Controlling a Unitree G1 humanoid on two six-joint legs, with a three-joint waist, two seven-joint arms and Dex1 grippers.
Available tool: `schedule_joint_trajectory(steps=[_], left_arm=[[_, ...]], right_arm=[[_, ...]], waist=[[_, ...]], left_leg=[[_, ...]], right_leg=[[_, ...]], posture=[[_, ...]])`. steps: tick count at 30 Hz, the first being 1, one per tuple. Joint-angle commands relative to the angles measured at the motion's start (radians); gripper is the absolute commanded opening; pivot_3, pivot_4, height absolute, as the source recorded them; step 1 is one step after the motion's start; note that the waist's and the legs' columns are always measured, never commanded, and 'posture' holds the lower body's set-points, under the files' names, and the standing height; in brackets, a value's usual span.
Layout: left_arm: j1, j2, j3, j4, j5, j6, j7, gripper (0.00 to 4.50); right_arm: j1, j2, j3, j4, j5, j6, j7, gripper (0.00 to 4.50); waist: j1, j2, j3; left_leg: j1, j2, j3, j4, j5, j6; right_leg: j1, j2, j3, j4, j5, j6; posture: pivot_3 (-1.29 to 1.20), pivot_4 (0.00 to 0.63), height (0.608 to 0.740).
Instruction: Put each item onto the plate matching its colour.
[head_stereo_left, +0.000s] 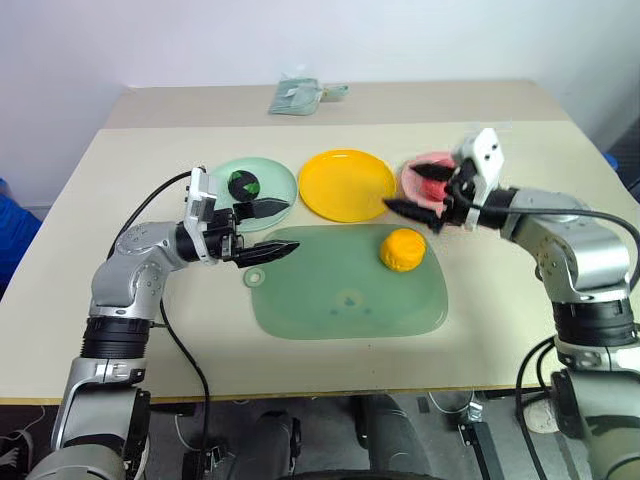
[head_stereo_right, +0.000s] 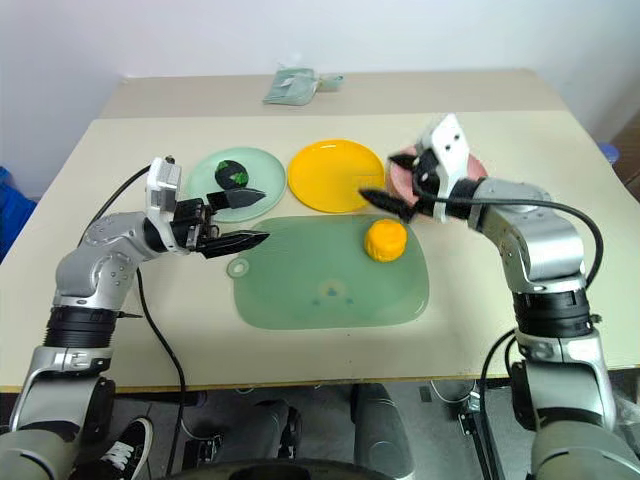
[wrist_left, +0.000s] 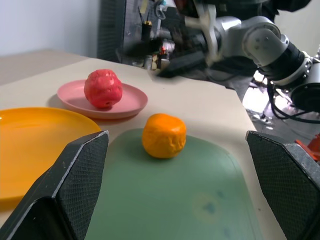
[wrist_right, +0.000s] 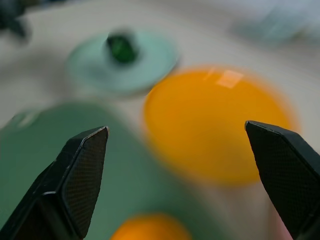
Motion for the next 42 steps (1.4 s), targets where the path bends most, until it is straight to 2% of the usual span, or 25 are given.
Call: schedule_joint_trajectory(steps=[1, 13, 16, 17, 18, 22, 25, 27, 31, 34, 35, 36, 39, 42], left_arm=[[-0.011, 0.006, 0.010, -0.029, -0.017, 0.005, -0.003, 4.50], [-0.013, 0.000, -0.001, -0.024, 0.004, -0.007, 0.011, 4.50], [-0.009, 0.003, 0.003, -0.026, 0.003, -0.009, 0.014, 4.50], [-0.005, 0.004, 0.005, -0.029, 0.002, -0.010, 0.016, 4.50], [-0.002, 0.005, 0.008, -0.031, 0.000, -0.009, 0.016, 4.50], [-0.003, 0.012, 0.004, -0.014, 0.038, -0.034, 0.052, 4.50], [-0.021, 0.003, -0.019, 0.063, 0.153, -0.143, 0.127, 4.50], [-0.033, -0.013, -0.011, 0.089, 0.169, -0.165, 0.161, 4.50], [-0.052, -0.044, 0.014, 0.133, 0.207, -0.233, 0.246, 4.50], [-0.045, -0.039, 0.022, 0.162, 0.211, -0.269, 0.247, 4.50], [-0.042, -0.036, 0.024, 0.166, 0.208, -0.276, 0.242, 4.50], [-0.038, -0.030, 0.030, 0.171, 0.204, -0.283, 0.235, 4.50], [0.004, -0.007, 0.062, 0.150, 0.172, -0.304, 0.201, 4.50], [0.057, 0.022, 0.104, 0.106, 0.122, -0.313, 0.152, 4.50]], right_arm=[[0.043, -0.085, 0.068, -0.096, -0.044, 0.017, 0.050, 4.46], [0.040, -0.091, 0.202, -0.025, -0.217, -0.006, 0.003, 4.46], [0.042, -0.084, 0.203, -0.021, -0.205, 0.004, 0.028, 3.59], [0.032, -0.064, 0.188, -0.024, -0.193, 0.003, 0.023, 3.23], [0.021, -0.042, 0.170, -0.026, -0.178, 0.002, 0.017, 3.12], [-0.042, 0.050, 0.121, 0.006, -0.166, -0.044, -0.035, 3.12], [-0.128, 0.190, 0.103, 0.160, -0.259, -0.232, -0.224, 3.12], [-0.169, 0.253, 0.117, 0.268, -0.332, -0.340, -0.325, 3.12], [-0.253, 0.374, 0.120, 0.481, -0.370, -0.459, -0.406, 3.12], [-0.324, 0.438, 0.095, 0.624, -0.351, -0.491, -0.403, 3.12], [-0.341, 0.448, 0.085, 0.652, -0.345, -0.496, -0.399, 4.15], [-0.361, 0.451, 0.083, 0.683, -0.354, -0.517, -0.405, 4.48], [-0.419, 0.449, 0.015, 0.735, -0.317, -0.575, -0.426, 4.48], [-0.421, 0.483, -0.094, 0.688, -0.162, -0.528, -0.347, 4.48]], waist=[[0.003, 0.000, 0.000], [0.005, 0.000, 0.000], [0.005, 0.000, 0.000], [0.005, 0.000, 0.000], [0.005, 0.000, 0.000], [0.000, 0.000, 0.000], [0.000, 0.000, 0.000], [0.000, 0.000, 0.000], [0.002, 0.000, 0.000], [-0.006, 0.000, 0.000], [-0.008, 0.000, 0.000], [-0.008, 0.000, 0.000], [-0.018, 0.000, 0.000], [-0.029, 0.000, 0.000]], left_leg=[[0.000, 0.000, 0.000, 0.000, 0.000, -0.001], [0.000, 0.000, 0.001, 0.000, 0.003, -0.005], [0.000, 0.000, 0.001, 0.000, 0.003, -0.005], [0.000, 0.000, 0.001, 0.000, 0.002, -0.005], [0.000, 0.000, 0.001, 0.000, 0.003, -0.005], [0.000, 0.000, 0.001, 0.000, 0.003, -0.005], [0.000, 0.000, 0.002, -0.001, 0.003, -0.006], [0.000, 0.000, 0.001, -0.001, 0.004, -0.007], [-0.002, 0.000, 0.000, -0.002, 0.004, -0.007], [-0.002, -0.001, 0.000, -0.002, 0.004, -0.007], [-0.002, -0.001, 0.000, -0.002, 0.004, -0.007], [-0.002, -0.001, 0.000, -0.003, 0.004, -0.007], [-0.002, -0.001, 0.000, -0.003, 0.004, -0.007], [-0.002, 0.000, -0.001, -0.003, 0.004, -0.007]], right_leg=[[-0.001, 0.000, 0.000, 0.000, 0.000, 0.000], [-0.001, 0.000, 0.001, 0.000, 0.000, 0.000], [-0.001, 0.000, 0.001, 0.000, 0.000, 0.000], [-0.001, 0.000, 0.001, 0.000, 0.000, 0.000], [-0.001, 0.000, 0.001, 0.000, 0.000, 0.000], [-0.002, 0.000, 0.001, 0.000, 0.000, 0.000], [-0.002, 0.000, 0.001, 0.000, 0.000, 0.000], [-0.002, 0.000, 0.001, 0.000, 0.000, 0.000], [-0.003, 0.000, 0.000, 0.001, 0.000, 0.000], [-0.004, -0.001, 0.000, 0.000, 0.000, 0.000], [-0.004, -0.001, 0.000, 0.000, 0.000, 0.000], [-0.004, -0.001, 0.000, 0.000, 0.000, 0.000], [-0.005, -0.001, 0.000, 0.001, 0.000, 0.000], [-0.005, -0.001, 0.000, 0.001, 0.000, 0.000]], posture=[[0.00, 0.150, 0.740], [0.00, 0.150, 0.740], [0.00, 0.150, 0.740], [0.00, 0.150, 0.740], [0.00, 0.150, 0.740], [0.00, 0.150, 0.740], [0.00, 0.150, 0.740], [0.00, 0.150, 0.740], [0.00, 0.150, 0.740], [0.00, 0.150, 0.740], [0.00, 0.150, 0.740], [0.00, 0.150, 0.740], [0.00, 0.150, 0.740], [0.00, 0.150, 0.740]])
